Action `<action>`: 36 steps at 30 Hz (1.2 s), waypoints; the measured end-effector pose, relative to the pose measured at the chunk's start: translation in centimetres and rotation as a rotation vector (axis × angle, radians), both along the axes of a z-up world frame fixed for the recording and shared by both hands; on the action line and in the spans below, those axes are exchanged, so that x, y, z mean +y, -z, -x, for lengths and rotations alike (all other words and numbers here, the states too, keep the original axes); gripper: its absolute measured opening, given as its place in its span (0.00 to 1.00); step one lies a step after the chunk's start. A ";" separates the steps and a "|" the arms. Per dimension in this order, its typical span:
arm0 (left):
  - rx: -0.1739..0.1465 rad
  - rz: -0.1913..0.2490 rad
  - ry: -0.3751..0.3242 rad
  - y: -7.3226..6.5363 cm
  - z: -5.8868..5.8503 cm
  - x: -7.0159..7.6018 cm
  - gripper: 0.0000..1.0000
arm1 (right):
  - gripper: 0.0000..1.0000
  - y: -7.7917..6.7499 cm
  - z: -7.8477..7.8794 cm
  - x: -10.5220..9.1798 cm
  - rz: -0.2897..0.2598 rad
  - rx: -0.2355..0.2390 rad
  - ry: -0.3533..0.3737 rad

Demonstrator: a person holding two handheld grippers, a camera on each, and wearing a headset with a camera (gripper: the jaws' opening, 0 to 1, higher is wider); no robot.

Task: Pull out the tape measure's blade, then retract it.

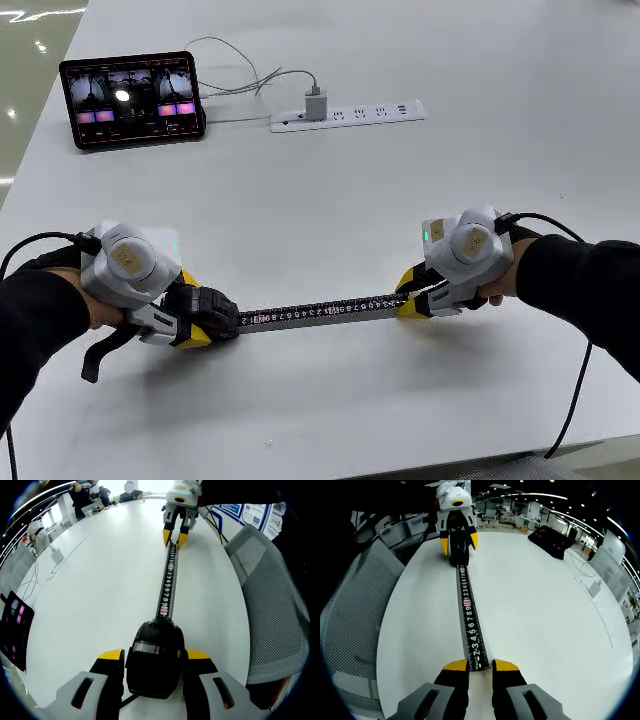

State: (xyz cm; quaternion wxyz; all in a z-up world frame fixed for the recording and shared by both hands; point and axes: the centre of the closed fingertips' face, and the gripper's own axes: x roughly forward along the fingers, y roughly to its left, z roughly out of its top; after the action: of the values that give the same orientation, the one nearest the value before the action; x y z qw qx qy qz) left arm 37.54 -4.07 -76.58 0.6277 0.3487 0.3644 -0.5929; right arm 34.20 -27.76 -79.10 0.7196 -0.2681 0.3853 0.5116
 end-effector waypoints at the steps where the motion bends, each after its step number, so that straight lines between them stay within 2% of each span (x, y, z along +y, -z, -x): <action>1: -0.004 -0.005 -0.006 0.0 -0.1 0.1 0.45 | 0.13 0.0 0.0 -0.1 0.000 0.001 -0.001; 11: -0.009 0.010 -0.070 -0.4 -0.9 1.0 0.53 | 0.18 -1.0 -0.2 -0.4 -0.030 -0.006 0.045; 13: -0.006 0.014 -0.078 -0.5 -1.0 1.1 0.54 | 0.18 -1.4 -0.3 -0.3 -0.052 0.002 0.068; 18: 0.006 0.051 -0.137 -1.0 -1.2 1.5 0.59 | 0.23 -2.3 -0.5 -0.3 -0.059 -0.019 0.086; 20: 0.028 0.064 -0.190 -1.1 -1.2 1.7 0.61 | 0.23 -2.5 -0.4 -0.3 -0.060 -0.022 0.092; 25: 0.034 0.120 -0.238 -1.8 -1.3 1.4 0.66 | 0.26 -2.7 -0.3 -0.5 -0.067 -0.027 0.115; 29: 0.048 0.142 -0.257 -2.1 -1.0 1.3 0.67 | 0.29 -2.9 0.1 -0.7 -0.084 -0.022 0.136; 32: 0.047 0.148 -0.267 -2.1 -1.0 1.5 0.68 | 0.31 -3.3 0.4 -0.9 -0.096 -0.022 0.159; 36: 0.068 0.183 -0.329 -2.3 -1.0 2.1 0.74 | 0.33 -3.5 0.5 -1.5 -0.113 -0.028 0.190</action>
State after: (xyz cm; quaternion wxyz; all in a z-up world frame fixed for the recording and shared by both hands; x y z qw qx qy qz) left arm 38.53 -1.98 -74.30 0.7327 0.2056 0.3819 -0.5244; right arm 33.66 -29.24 -75.61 0.7842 -0.1965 0.3694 0.4582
